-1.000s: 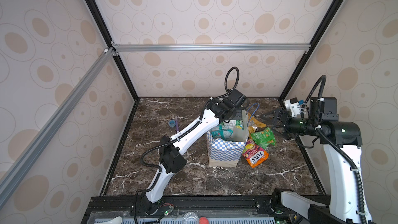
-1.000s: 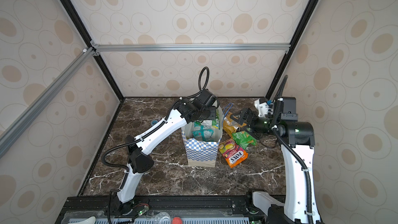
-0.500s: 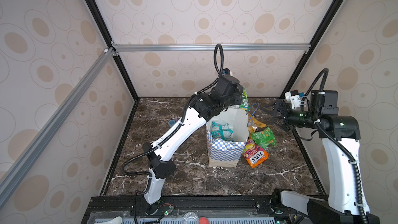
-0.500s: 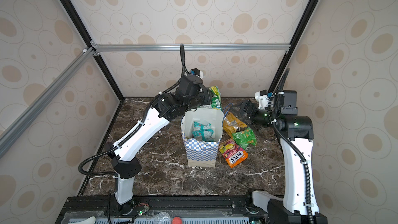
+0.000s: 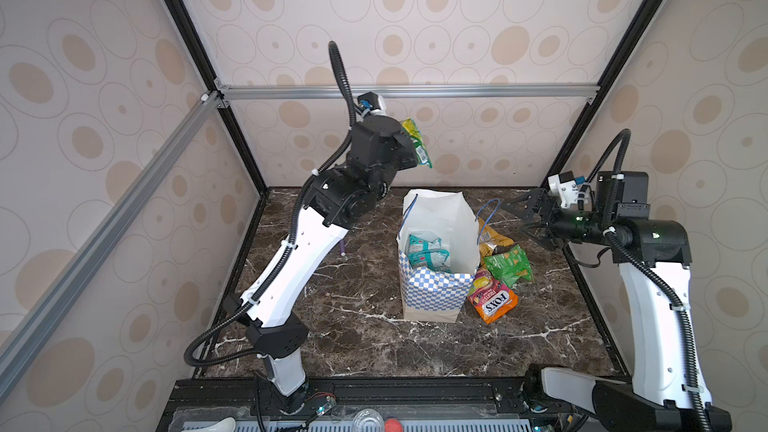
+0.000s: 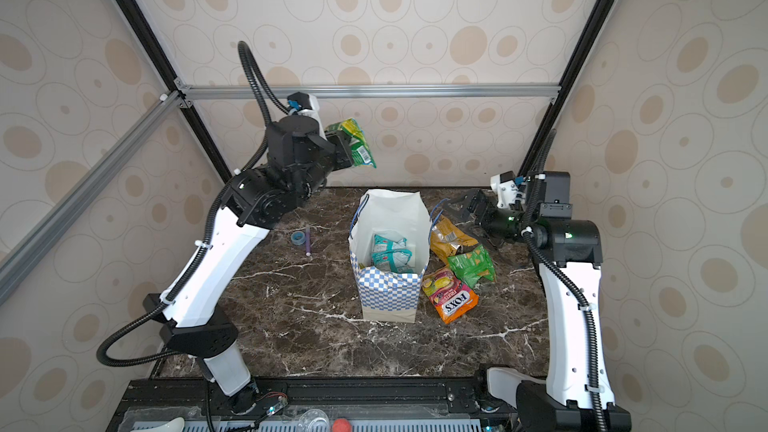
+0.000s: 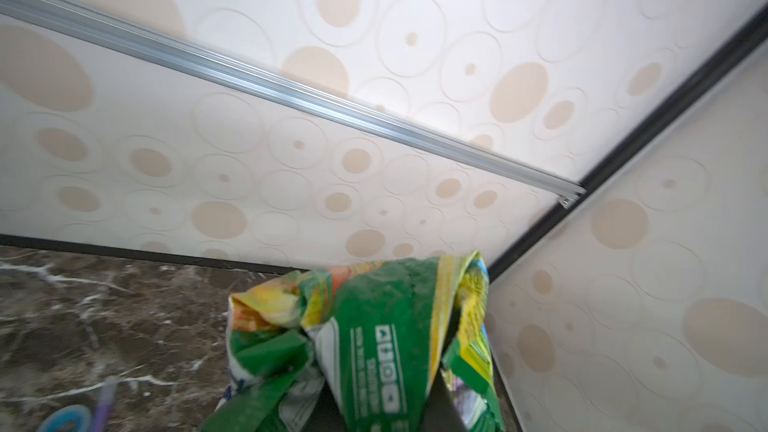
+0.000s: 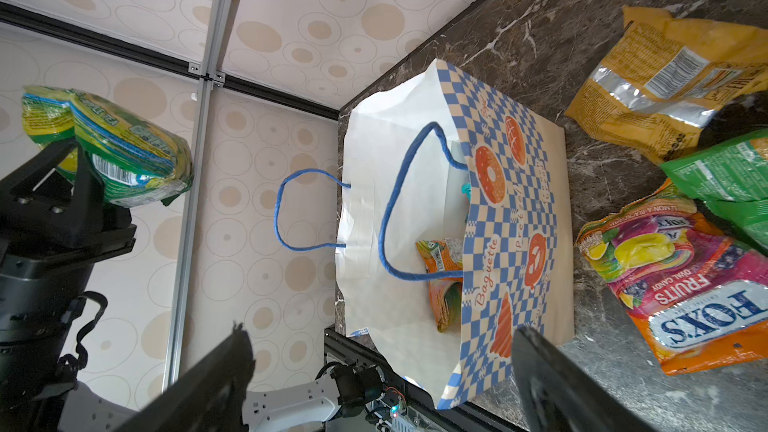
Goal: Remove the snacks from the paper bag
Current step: 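Grasp the green chip packet with the left gripper and lift it out, then carry the green chip packet beside the bag and release it with the left gripper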
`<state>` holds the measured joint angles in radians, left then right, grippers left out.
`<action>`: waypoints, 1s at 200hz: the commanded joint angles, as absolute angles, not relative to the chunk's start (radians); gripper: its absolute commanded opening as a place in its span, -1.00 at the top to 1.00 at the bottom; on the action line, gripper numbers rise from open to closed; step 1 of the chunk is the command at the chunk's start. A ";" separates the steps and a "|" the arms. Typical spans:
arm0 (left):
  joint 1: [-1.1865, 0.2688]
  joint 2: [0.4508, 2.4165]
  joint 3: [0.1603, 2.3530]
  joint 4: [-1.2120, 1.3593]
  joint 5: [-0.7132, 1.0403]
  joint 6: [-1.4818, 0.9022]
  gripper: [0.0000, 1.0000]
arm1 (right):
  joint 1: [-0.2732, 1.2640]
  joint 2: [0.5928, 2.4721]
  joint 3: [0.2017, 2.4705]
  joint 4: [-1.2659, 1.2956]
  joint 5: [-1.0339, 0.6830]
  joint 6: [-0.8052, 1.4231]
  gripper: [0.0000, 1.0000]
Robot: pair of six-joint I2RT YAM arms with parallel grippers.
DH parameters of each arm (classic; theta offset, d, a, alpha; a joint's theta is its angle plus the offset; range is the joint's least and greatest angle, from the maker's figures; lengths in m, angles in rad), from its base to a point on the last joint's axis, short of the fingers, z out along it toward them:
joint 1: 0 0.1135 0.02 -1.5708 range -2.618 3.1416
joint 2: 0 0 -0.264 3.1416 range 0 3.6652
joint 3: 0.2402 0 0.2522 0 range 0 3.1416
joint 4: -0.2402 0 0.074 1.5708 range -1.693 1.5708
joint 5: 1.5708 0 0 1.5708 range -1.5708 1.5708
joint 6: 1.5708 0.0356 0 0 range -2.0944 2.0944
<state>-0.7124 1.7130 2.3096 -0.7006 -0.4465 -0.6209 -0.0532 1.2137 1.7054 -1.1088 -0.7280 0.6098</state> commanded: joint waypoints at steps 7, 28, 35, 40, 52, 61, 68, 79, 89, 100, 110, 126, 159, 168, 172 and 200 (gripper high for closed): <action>-0.648 1.594 2.175 -0.732 -0.531 -0.610 1.00 | -0.042 1.212 1.718 -1.103 -0.721 0.613 -1.00; -0.568 1.507 1.987 -0.752 -0.503 -0.643 1.00 | -0.036 1.213 1.717 -1.098 -0.730 0.614 -0.99; -0.540 1.476 1.921 -0.750 -0.483 -0.658 1.00 | -0.034 1.215 1.716 -1.098 -0.734 0.614 -1.00; -0.524 1.454 1.872 -0.742 -0.468 -0.661 1.00 | -0.029 1.216 1.716 -1.098 -0.737 0.612 -0.99; -0.496 1.400 1.750 -0.718 -0.436 -0.678 1.00 | -0.023 1.216 1.713 -1.097 -0.738 0.612 -0.99; -0.476 1.364 1.648 -0.701 -0.407 -0.696 1.00 | -0.022 1.215 1.707 -1.095 -0.737 0.614 -0.99; -0.459 1.336 1.577 -0.684 -0.373 -0.716 1.00 | -0.021 1.213 1.700 -1.094 -0.737 0.615 -1.00; -0.428 1.298 1.460 -0.655 -0.312 -0.749 1.00 | -0.020 1.211 1.691 -1.092 -0.738 0.616 -0.99; -0.412 1.271 1.352 -0.626 -0.268 -0.781 1.00 | -0.018 1.210 1.686 -1.091 -0.738 0.614 -0.99; -0.398 1.247 1.254 -0.589 -0.227 -0.812 1.00 | -0.016 1.207 1.681 -1.094 -0.738 0.611 -0.99; -0.397 1.234 1.174 -0.543 -0.183 -0.833 1.00 | -0.013 1.205 1.676 -1.095 -0.735 0.607 -1.00; -0.395 1.239 1.066 -0.457 -0.098 -0.858 1.00 | -0.011 1.203 1.670 -1.100 -0.733 0.607 -0.99; -0.395 1.341 0.943 -0.290 0.059 -0.890 1.00 | -0.008 1.196 1.667 -1.102 -0.732 0.606 -1.00; -0.394 1.374 0.927 -0.241 0.077 -0.894 1.00 | -0.008 1.192 1.663 -1.103 -0.729 0.605 -0.99; -0.394 1.386 0.921 -0.219 0.081 -0.896 1.00 | -0.008 1.190 1.660 -1.104 -0.729 0.604 -0.99; -0.397 1.491 0.922 -0.065 0.106 -0.892 1.00 | -0.008 1.179 1.643 -1.110 -0.714 0.614 -0.99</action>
<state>-0.3981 1.4349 0.9012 -0.2882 0.0456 -0.8619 -0.0166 1.2053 1.6638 -1.0992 -0.7269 0.6128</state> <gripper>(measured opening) 0.161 0.996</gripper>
